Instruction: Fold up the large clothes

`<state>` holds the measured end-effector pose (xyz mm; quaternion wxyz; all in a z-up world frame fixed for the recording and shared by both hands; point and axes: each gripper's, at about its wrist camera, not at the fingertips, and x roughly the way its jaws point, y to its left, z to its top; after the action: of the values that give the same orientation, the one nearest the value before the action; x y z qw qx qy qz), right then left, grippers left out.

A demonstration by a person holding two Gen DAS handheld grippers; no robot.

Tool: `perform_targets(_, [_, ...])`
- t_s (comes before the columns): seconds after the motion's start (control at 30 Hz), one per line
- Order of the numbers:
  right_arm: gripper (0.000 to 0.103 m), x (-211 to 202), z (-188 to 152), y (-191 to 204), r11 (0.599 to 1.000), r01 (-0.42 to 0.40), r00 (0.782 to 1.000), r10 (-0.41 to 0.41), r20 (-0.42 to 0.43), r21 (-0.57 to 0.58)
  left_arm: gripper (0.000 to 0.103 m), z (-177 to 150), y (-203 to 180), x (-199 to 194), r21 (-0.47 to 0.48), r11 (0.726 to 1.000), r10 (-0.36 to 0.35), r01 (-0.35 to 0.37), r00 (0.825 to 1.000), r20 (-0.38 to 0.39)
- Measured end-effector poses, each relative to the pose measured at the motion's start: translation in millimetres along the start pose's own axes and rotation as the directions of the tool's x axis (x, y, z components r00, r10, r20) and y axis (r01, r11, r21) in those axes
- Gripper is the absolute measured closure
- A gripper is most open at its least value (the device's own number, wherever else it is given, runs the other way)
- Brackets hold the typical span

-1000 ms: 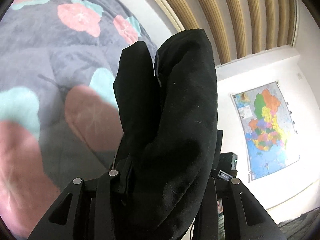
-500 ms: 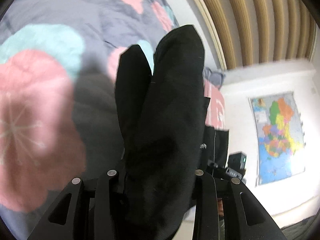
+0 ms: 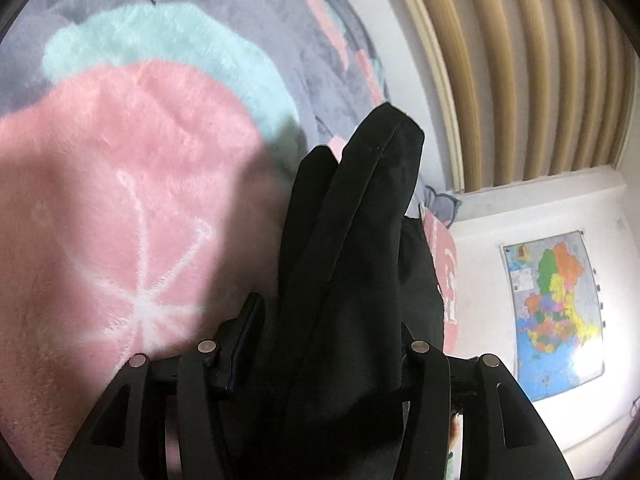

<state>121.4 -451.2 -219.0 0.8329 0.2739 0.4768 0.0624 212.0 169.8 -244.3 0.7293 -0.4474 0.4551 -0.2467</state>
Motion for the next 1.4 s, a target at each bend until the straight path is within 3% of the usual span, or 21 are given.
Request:
perform_targets(0.1, [0.025, -14, -10, 9, 0.991, 0.111, 0.99, -0.105, 0.09, -0.071, 0.05, -7, -2, -20, 0.068, 0.997, 0.04, -0.045, 0.996, 0.077])
perform_targets(0.2, [0.024, -39, -17, 61, 0.932, 0.324, 0.93, -0.283, 0.235, -0.163, 0.052, -24, -30, -57, 0.218, 0.962, 0.122, -0.166, 0.972, 0.203])
perform_targets(0.27, [0.023, -65, -28, 74, 0.923, 0.337, 0.914, -0.273, 0.3, -0.186, 0.052, -43, -63, -82, 0.329, 0.92, 0.12, -0.214, 0.952, 0.283])
perform_targets(0.33, [0.023, -88, -36, 93, 0.948, 0.243, 0.932, -0.17, 0.319, -0.205, 0.05, -58, -93, -96, 0.392, 0.897, 0.085, -0.203, 0.951, 0.298])
perform_targets(0.4, [0.019, -97, -41, 114, 0.96, 0.147, 0.948, -0.069, 0.31, -0.237, 0.043, -69, -118, -94, 0.464, 0.863, 0.072, -0.198, 0.959, 0.274])
perform_targets(0.47, [0.018, -86, -46, 134, 0.958, 0.152, 0.954, -0.078, 0.29, -0.242, 0.042, -83, -133, -81, 0.513, 0.818, 0.132, -0.261, 0.953, 0.273])
perform_targets(0.53, [0.018, -61, -52, 143, 0.943, 0.218, 0.957, -0.156, 0.244, -0.252, 0.042, -92, -133, -49, 0.524, 0.766, 0.277, -0.372, 0.927, 0.252])
perform_targets(0.6, [0.018, -22, -57, 149, 0.931, 0.258, 0.962, -0.222, 0.16, -0.257, 0.042, -94, -115, -15, 0.502, 0.745, 0.407, -0.439, 0.896, 0.18])
perform_targets(0.63, [0.018, 2, -59, 144, 0.927, 0.277, 0.961, -0.26, 0.096, -0.255, 0.042, -93, -108, -2, 0.492, 0.734, 0.442, -0.468, 0.879, 0.176])
perform_targets(0.7, [0.014, 29, -65, 137, 0.909, 0.324, 0.946, -0.313, 0.083, -0.262, 0.041, -94, -105, 13, 0.515, 0.69, 0.477, -0.509, 0.855, 0.205])
perform_targets(0.8, [0.014, 29, -64, 141, 0.905, 0.353, 0.936, -0.337, 0.107, -0.236, 0.041, -88, -113, 13, 0.503, 0.679, 0.501, -0.535, 0.838, 0.216])
perform_targets(0.87, [0.014, 17, -61, 146, 0.918, 0.338, 0.94, -0.319, 0.117, -0.209, 0.041, -88, -125, 4, 0.499, 0.681, 0.49, -0.536, 0.84, 0.234])
perform_targets(0.93, [0.014, -6, -61, 155, 0.923, 0.325, 0.942, -0.297, 0.159, -0.205, 0.041, -92, -141, -9, 0.503, 0.691, 0.457, -0.519, 0.853, 0.253])
perform_targets(1.0, [0.014, -32, -63, 170, 0.927, 0.309, 0.939, -0.263, 0.219, -0.212, 0.041, -99, -164, -25, 0.517, 0.678, 0.427, -0.523, 0.852, 0.303])
perform_targets(1.13, [0.012, -89, -68, 210, 0.924, 0.291, 0.918, -0.196, 0.344, -0.25, 0.032, -115, -214, -52, 0.556, 0.614, 0.393, -0.56, 0.828, 0.4])
perform_targets(1.27, [0.006, -133, -69, 246, 0.92, 0.277, 0.898, -0.146, 0.415, -0.276, 0.025, -142, -279, -88, 0.6, 0.536, 0.3, -0.594, 0.798, 0.522])
perform_targets(1.4, [0.003, -179, -81, 281, 0.91, 0.271, 0.877, -0.1, 0.471, -0.312, 0.023, -165, -332, -126, 0.611, 0.505, 0.179, -0.609, 0.767, 0.617])
